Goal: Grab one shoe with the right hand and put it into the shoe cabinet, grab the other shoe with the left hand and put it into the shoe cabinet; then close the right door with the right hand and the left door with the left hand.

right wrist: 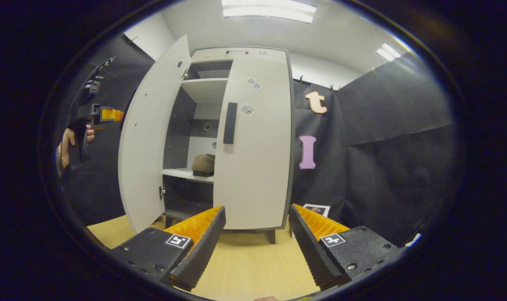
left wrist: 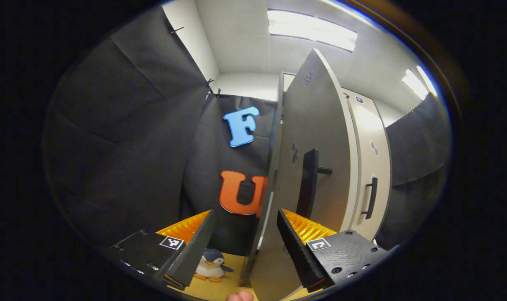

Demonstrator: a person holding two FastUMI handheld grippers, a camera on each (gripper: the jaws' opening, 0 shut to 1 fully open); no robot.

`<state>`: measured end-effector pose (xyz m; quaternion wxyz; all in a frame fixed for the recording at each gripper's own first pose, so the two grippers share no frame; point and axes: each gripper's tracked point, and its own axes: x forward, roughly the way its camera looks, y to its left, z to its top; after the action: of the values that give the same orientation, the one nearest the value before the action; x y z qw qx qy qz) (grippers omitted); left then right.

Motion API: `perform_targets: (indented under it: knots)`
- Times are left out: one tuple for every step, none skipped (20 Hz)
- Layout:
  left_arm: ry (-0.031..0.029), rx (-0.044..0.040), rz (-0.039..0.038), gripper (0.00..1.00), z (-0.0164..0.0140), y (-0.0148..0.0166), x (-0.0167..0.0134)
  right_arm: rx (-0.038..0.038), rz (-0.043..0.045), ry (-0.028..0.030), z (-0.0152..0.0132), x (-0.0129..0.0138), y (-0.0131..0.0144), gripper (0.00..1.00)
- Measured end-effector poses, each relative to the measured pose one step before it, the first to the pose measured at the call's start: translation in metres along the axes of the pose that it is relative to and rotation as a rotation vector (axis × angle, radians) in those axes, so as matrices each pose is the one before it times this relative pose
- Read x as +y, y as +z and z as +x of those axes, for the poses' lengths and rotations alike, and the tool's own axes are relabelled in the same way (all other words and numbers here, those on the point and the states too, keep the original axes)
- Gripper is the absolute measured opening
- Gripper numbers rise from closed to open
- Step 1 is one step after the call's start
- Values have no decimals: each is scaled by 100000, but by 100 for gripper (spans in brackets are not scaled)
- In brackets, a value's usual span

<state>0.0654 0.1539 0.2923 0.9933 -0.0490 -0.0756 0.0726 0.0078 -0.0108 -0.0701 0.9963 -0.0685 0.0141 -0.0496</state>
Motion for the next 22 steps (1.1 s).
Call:
perform_targets:
  knots:
    - [-2107, -36, 962, 91, 221, -166, -1287, 115, -29, -123, 27, -132, 44, 98]
    - [-2224, 213, 690, 90, 362, -288, -1143, -44, -338, -404, -71, -154, 119, 98]
    - [-2399, 138, 141, 91, 302, -131, -1343, -221, -457, -823, -62, -375, 103, 98]
    - [-2375, 67, 26, 90, 289, -163, -1478, -159, -410, -1011, -34, -425, 150, 98]
    - [-1737, 145, -391, 91, 569, -146, -1283, -146, -205, -716, -234, -345, 56, 98]
    - [-2079, 382, -761, 91, 830, -212, -1322, -310, -26, -880, -353, -314, 115, 98]
    - [-2217, 363, -785, 91, 841, -287, -1172, -265, -75, -1009, -267, -419, 16, 98]
    - [-2093, 661, -1320, 92, 946, -309, -1266, 118, -115, -909, -307, -267, 1, 98]
    - [-1146, 245, -1427, 92, 832, -213, -791, 266, -65, -877, -223, -343, -181, 98]
    - [-186, 179, -895, 92, 629, -120, -497, 163, 53, -820, -216, -315, -38, 98]
    - [663, -248, -768, 92, 259, -26, -144, 11, 136, -715, 0, -298, 58, 98]
    - [321, -441, -496, 92, 33, 5, -123, -49, 38, -702, -117, -261, 46, 98]
    - [156, -102, 3, 92, -197, 83, 31, 19, 20, -652, -89, -301, 1, 98]
    - [583, -154, 538, 92, -503, 96, 220, 71, -28, -417, -113, -170, -19, 98]
    - [655, -566, 703, 92, -324, 239, 161, -8, -81, -252, 8, -108, -82, 98]
    - [544, -607, 738, 92, -184, 373, 140, 248, -221, -232, 25, -104, -76, 98]
    - [303, -11, 1078, 92, -277, 98, 57, 322, -13, 176, 27, 27, -156, 98]
    - [-56, 448, 1297, 92, -521, 26, 123, 200, 104, 273, 11, 133, -55, 98]
    - [560, 385, 1424, 92, -676, -135, 228, 8, 89, 322, 119, 32, -32, 98]
    - [565, 62, 1261, 92, -1301, -165, 370, -112, 155, 551, 38, 195, 46, 98]
    - [233, 185, 964, 92, -1156, -327, 115, 155, 197, 737, 45, 359, -166, 98]
    - [-273, 288, 574, 92, -1452, -255, -52, 264, 271, 1249, 38, 460, -89, 98]
